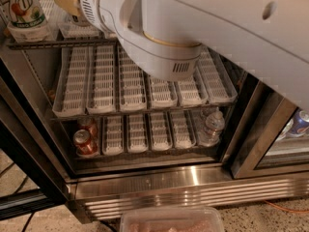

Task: Pick 7up can from top shelf of fridge

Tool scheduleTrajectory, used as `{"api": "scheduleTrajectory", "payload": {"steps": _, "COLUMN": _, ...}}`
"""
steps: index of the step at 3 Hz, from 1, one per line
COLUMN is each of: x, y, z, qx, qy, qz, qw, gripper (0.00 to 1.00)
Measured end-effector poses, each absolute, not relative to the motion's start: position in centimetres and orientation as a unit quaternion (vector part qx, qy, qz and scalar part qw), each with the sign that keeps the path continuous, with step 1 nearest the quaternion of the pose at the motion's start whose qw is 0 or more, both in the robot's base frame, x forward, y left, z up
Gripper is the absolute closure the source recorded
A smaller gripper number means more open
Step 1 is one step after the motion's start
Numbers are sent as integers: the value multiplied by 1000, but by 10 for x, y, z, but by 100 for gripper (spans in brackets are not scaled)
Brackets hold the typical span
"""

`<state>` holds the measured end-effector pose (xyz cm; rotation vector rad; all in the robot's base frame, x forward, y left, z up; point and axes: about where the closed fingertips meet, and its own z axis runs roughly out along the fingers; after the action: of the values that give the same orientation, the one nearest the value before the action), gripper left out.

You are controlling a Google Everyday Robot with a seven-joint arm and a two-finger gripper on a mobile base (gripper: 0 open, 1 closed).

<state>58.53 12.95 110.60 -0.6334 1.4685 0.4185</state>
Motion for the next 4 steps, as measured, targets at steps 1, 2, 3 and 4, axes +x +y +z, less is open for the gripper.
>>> {"api": "scheduleTrajectory", "payload": {"steps": 1, "x": 581, "y": 136, "z": 1103, "qx": -292, "qy": 650, "qz": 194, "qw": 674, "gripper": 100}}
{"api": "scheduleTrajectory", "payload": {"steps": 2, "x": 563, "y": 142, "z": 1106, "qx": -310, "qy": 641, "qz": 203, "qw": 673, "gripper": 100}}
{"api": "scheduleTrajectory", "payload": {"steps": 3, "x": 534, "y": 142, "z": 1116, "qx": -326, "qy": 627, "qz": 203, "qw": 678, "gripper": 100}}
{"api": "scheduleTrajectory", "payload": {"steps": 4, "x": 469, "y": 135, "z": 1150, "qx": -341, "qy": 600, "qz": 206, "qw": 694, "gripper": 100}}
